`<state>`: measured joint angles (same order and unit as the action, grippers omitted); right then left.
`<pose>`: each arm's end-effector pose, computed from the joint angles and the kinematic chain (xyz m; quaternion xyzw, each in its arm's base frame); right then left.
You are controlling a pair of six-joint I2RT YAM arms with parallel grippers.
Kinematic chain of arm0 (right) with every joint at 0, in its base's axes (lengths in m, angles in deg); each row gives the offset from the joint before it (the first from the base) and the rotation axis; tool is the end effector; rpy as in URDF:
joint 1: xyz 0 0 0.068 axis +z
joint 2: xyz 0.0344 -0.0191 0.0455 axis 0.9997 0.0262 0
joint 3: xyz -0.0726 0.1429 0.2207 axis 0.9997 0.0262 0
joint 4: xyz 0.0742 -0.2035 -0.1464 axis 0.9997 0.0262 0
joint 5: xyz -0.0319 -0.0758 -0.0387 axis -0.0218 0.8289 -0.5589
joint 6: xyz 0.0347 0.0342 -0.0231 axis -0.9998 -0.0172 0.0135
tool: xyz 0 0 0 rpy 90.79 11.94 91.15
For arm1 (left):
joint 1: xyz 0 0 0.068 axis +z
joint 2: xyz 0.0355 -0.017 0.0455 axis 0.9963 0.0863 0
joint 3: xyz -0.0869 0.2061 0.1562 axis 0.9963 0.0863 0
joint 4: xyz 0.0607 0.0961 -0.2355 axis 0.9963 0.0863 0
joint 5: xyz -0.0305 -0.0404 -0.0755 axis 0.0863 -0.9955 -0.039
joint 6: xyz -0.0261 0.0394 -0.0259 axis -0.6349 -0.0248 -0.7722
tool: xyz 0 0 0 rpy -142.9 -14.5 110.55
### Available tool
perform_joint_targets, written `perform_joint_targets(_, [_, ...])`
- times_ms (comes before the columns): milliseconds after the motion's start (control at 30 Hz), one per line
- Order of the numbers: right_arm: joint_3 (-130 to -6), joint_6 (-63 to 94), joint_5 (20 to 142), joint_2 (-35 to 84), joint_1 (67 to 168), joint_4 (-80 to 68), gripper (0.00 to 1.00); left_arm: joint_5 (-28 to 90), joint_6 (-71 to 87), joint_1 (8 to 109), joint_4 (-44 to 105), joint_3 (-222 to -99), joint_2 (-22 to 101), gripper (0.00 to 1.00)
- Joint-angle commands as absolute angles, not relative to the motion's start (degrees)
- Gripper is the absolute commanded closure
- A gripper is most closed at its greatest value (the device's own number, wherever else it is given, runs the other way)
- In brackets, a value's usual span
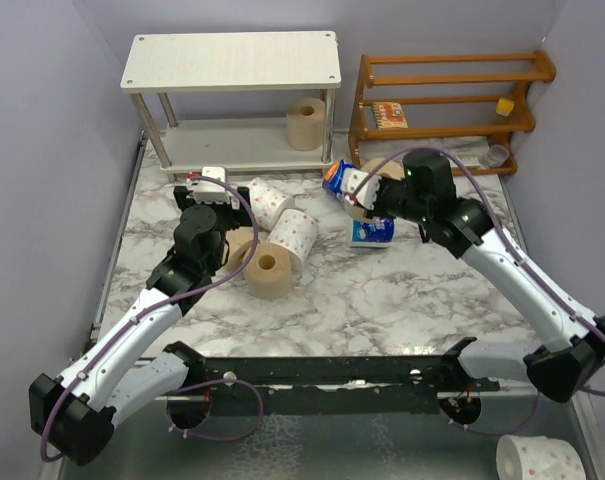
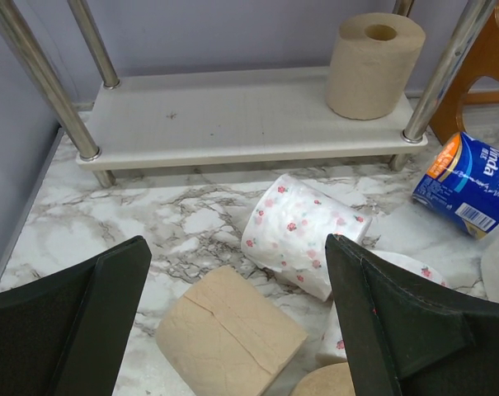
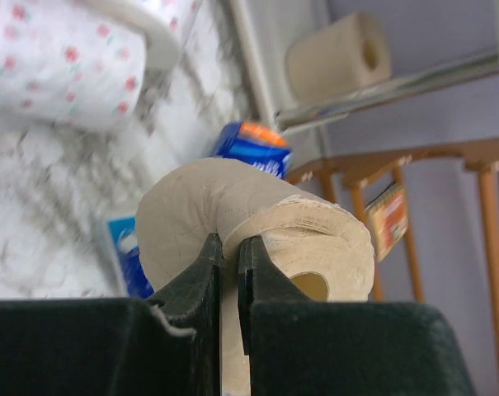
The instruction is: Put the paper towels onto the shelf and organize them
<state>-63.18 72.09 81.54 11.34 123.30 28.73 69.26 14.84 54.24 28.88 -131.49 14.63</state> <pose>0.2069 0.1495 0.3700 -0.6145 0.6259 -0.0061 0.4802 0.1886 -0.0919 0.3363 -0.0118 0.7294 -0.0215 0.6836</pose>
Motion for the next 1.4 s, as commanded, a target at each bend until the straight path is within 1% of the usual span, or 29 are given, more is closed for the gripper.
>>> perform_joint_targets(0, [-75.8,73.4,75.0,21.9,123.2,20.8,0.99,68.8,13.3,54.5,30.0,-133.4,15.1,0.09])
perform_joint_targets(267, [-103.5,72.9,73.8,47.7,125.5,21.0,0.99,67.8,12.1,54.5,31.3,-134.2,13.8,0.09])
perform_joint_targets(333, [-110.1,74.0,74.4,53.0,127.2,21.6,0.99,69.9,11.3,54.4,31.6,-134.3,12.2,0.1])
perform_joint_targets(467, [-119.0,76.9,76.4,62.6,129.4,21.7,0.99,80.5,10.9,54.5,29.2,-131.8,4.3,0.1])
perform_joint_targets(600, [-125.8,78.3,77.0,70.5,129.7,20.4,0.99,95.9,12.3,54.7,22.1,-127.0,-6.1,0.07])
perform_joint_targets(667, [-127.0,79.4,78.0,73.4,130.2,17.9,0.99,98.8,15.2,55.1,17.3,-124.5,-10.5,0.07])
perform_joint_targets(767, [-128.9,81.6,79.7,77.8,131.0,14.3,0.99,98.1,16.2,56.6,15.3,-123.1,-13.4,0.08])
perform_joint_targets(900, [-136.5,83.9,81.4,85.8,131.3,12.6,0.99,93.3,13.6,59.7,18.8,-125.2,-10.5,0.08])
perform_joint_targets(1000, [-135.2,86.7,82.9,88.4,131.5,5.6,0.99,89.5,10.9,62.3,21.6,-126.9,-8.1,0.08])
perform_joint_targets(1100, [-135.5,88.1,84.7,91.1,131.4,-0.8,0.99,85.7,9.0,63.8,22.0,-126.8,-8.5,0.08])
perform_joint_targets(1367, [-137.0,90.8,84.6,95.5,131.1,-6.5,0.99,82.3,8.1,65.3,21.9,-126.4,-9.2,0.09])
